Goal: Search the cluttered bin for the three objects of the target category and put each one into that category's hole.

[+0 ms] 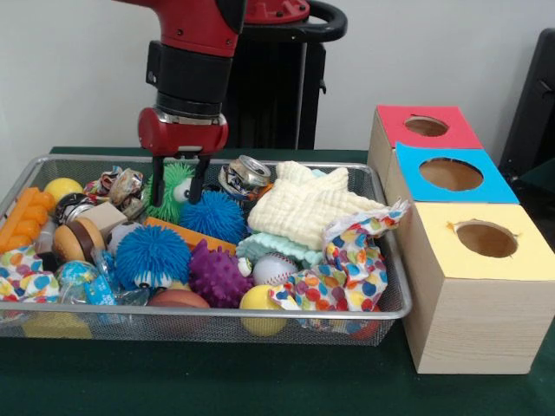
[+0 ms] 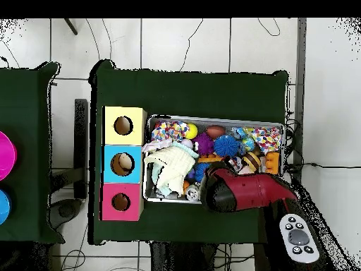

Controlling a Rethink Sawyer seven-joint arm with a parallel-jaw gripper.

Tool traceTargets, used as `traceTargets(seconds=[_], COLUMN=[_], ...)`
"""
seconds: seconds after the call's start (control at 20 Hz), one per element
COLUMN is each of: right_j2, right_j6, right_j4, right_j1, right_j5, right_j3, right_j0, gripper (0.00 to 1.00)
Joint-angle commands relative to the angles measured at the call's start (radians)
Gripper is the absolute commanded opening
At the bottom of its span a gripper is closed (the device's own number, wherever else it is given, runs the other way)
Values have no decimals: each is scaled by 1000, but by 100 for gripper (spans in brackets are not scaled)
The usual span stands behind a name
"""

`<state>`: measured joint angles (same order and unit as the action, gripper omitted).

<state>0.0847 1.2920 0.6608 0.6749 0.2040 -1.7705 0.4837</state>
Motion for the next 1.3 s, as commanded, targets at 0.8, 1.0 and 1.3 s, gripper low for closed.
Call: traceTargets(seconds=[0.8,1.0,1.3], right_j2=[-143,-164,-158], right_j6=[303,328,306], right_j4=[-131,-160,-181], right_j1=[-122,-145,-163], right_j5=[-31,-43,-53], right_j3=[-76,-65,-75], right_j0=[-72,-104,-106], gripper=[100,100,100])
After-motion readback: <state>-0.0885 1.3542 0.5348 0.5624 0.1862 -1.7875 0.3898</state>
